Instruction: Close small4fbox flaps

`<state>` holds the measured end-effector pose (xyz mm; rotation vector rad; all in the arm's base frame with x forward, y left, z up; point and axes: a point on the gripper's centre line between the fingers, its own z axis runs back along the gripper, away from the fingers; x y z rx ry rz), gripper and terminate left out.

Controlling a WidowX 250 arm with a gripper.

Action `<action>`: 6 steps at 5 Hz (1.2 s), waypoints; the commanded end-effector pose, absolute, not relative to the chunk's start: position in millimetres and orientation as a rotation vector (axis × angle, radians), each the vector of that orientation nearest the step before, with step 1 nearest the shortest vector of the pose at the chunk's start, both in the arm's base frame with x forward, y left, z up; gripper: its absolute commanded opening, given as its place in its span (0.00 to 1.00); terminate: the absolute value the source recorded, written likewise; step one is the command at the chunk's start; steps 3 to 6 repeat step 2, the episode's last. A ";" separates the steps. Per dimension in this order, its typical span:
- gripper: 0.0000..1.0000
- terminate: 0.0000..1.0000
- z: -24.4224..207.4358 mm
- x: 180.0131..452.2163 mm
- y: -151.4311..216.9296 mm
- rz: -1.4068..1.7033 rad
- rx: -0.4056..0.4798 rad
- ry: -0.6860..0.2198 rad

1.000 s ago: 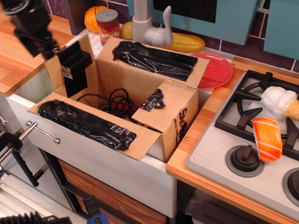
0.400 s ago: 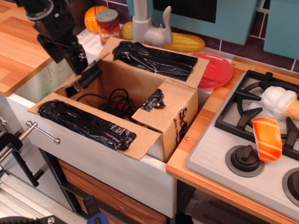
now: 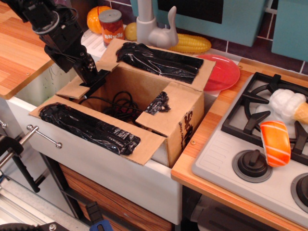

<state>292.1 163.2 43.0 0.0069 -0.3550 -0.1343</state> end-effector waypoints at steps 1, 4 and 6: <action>1.00 0.00 36.2 291.0 163.0 -0.163 0.050 -0.400; 1.00 1.00 32.7 288.8 160.5 -0.157 0.049 -0.419; 1.00 1.00 32.7 288.8 160.5 -0.157 0.049 -0.419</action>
